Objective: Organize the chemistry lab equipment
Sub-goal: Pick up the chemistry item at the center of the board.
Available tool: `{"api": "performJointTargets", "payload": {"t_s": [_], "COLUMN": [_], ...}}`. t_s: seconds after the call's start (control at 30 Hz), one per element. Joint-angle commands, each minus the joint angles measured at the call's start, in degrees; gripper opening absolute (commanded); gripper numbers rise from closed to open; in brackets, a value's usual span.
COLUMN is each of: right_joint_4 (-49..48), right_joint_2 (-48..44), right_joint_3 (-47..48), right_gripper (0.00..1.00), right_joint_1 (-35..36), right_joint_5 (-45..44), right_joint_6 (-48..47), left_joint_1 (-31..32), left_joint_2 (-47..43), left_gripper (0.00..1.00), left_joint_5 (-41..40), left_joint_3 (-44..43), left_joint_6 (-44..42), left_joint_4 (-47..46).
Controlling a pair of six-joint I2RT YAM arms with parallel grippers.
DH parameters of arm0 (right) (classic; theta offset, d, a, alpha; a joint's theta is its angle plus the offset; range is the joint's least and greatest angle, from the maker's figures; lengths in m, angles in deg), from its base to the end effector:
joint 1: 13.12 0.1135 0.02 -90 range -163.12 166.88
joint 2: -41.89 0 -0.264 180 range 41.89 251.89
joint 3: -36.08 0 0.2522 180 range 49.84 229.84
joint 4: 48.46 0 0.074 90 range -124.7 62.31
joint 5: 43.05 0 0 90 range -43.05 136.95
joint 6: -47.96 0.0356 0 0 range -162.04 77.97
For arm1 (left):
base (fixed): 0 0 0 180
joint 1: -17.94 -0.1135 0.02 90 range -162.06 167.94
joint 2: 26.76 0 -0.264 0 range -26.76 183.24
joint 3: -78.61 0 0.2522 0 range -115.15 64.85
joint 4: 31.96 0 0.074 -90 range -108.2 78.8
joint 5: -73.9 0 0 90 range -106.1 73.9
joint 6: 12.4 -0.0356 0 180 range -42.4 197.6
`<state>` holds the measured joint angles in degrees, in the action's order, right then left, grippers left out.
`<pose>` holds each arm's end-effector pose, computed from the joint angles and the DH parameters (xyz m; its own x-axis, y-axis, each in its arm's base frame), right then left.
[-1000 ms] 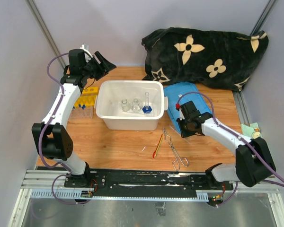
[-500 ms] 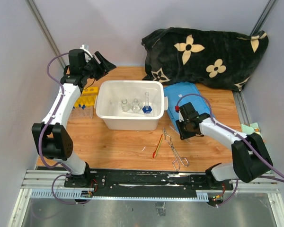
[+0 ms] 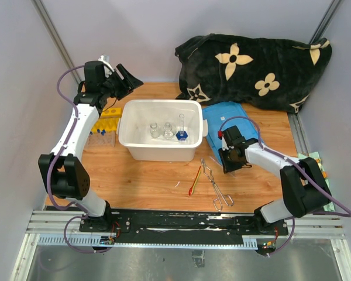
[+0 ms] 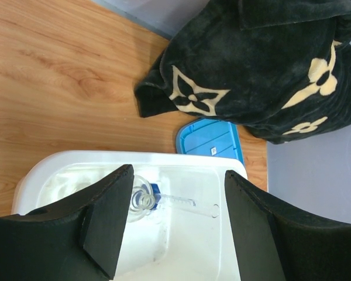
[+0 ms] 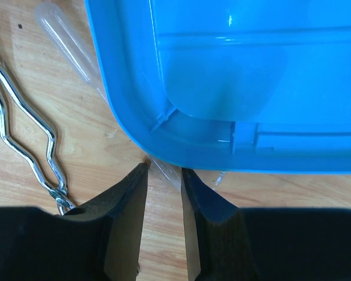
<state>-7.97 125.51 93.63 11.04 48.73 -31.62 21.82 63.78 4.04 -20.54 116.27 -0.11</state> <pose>0.2375 0.1077 0.1645 -0.8993 -0.2053 -0.3861 -0.2620 0.9599 0.1000 0.3689 -0.0373 0.3729 -0.5443 -0.5511 -0.6325 0.0501 0.7313 -0.6802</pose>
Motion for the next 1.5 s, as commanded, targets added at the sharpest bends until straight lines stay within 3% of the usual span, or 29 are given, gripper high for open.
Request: {"api": "performJointTargets", "payload": {"t_s": [0.0, 0.27, 0.43, 0.73, 1.1, 1.47], "right_joint_4": [-0.8, -1.81, -1.47, -1.24, 6.8, 14.66], "right_joint_2": [1.35, 4.23, 7.66, 6.83, -3.36, -13.04], "right_joint_3": [0.92, 1.58, 3.3, 3.25, 8.09, 23.38], "right_gripper": [0.3, 0.27, 0.18, 0.11, 0.03, 0.03], "right_joint_1": [-1.04, -1.05, -1.05, -1.05, -1.0, -0.98], "right_joint_5": [2.62, 7.73, 10.68, 9.91, 10.79, 11.67], "right_joint_6": [-1.2, -2.53, -3.49, -3.81, -4.46, -6.7], "left_joint_1": [-0.23, -0.27, -0.28, -0.63, -0.67, -0.71], "left_joint_2": [-2.15, -2.37, -2.77, -3.46, -3.38, -1.45], "left_gripper": [0.68, 0.68, 0.68, 0.68, 0.68, 0.68], "left_joint_5": [-0.1, -0.23, -0.37, -0.71, -0.29, 1.21], "left_joint_3": [-1.14, -0.6, -0.06, 0.23, 0.29, -0.69], "left_joint_6": [-1.06, -0.88, -1.25, -1.68, -1.38, -0.46], "left_joint_4": [0.19, 0.19, 0.39, 1.21, 0.69, -0.5]}}
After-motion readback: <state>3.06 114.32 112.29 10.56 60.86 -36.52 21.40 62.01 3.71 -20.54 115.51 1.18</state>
